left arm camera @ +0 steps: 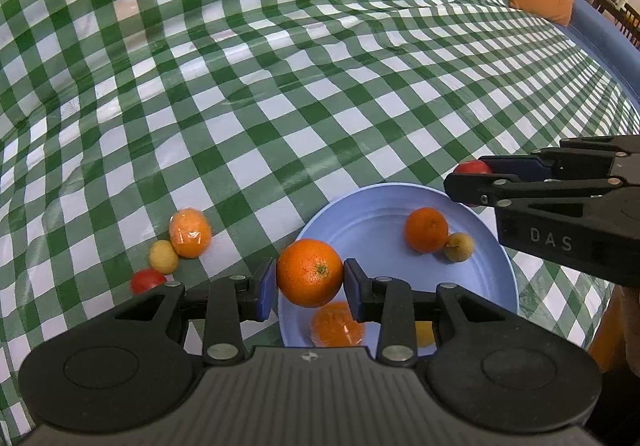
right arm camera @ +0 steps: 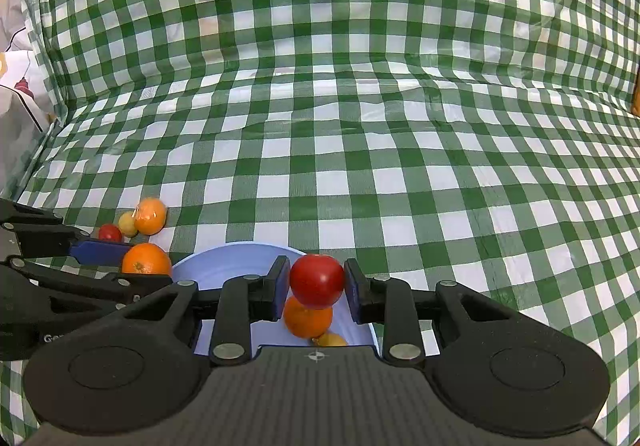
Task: Organize fruits
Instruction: 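Open both tools to drop the tangerine and tomato onto the plate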
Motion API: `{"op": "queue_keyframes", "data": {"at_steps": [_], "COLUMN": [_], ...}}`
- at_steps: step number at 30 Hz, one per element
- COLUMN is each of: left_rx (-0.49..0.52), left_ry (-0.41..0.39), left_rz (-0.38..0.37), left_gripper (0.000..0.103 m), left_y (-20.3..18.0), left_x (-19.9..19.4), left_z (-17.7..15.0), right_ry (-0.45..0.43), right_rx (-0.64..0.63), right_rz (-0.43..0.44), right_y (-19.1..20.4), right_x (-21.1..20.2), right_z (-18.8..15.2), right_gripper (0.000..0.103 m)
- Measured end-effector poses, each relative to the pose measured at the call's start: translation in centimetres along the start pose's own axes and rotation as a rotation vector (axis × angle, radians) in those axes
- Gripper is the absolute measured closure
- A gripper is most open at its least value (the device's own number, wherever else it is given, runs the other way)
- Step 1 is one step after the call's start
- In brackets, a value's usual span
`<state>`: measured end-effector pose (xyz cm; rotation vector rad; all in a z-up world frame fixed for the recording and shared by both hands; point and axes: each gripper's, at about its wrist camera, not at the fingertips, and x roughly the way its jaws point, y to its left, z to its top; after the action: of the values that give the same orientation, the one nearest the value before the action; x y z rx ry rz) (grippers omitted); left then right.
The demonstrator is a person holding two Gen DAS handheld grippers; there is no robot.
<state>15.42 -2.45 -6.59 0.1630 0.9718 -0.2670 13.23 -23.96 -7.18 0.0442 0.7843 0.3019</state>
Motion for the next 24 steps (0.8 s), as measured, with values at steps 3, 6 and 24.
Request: {"op": "queue_keyframes", "data": {"at_steps": [3, 6, 24], "left_rx": [0.007, 0.008, -0.044], "left_ry": [0.002, 0.002, -0.016], "left_rz": [-0.002, -0.008, -0.019], "left_gripper": [0.064, 0.063, 0.052], "left_y": [-0.3, -0.4, 0.7], "left_x": [0.1, 0.2, -0.4], "left_z": [0.0, 0.0, 0.3], "right_ry": [0.007, 0.01, 0.006], "right_rx": [-0.003, -0.008, 0.003], "right_rz": [0.004, 0.01, -0.008], "right_y": [0.0, -0.1, -0.3], "right_x": [0.2, 0.3, 0.1], "right_z": [0.0, 0.0, 0.0], "right_gripper": [0.072, 0.072, 0.065]}}
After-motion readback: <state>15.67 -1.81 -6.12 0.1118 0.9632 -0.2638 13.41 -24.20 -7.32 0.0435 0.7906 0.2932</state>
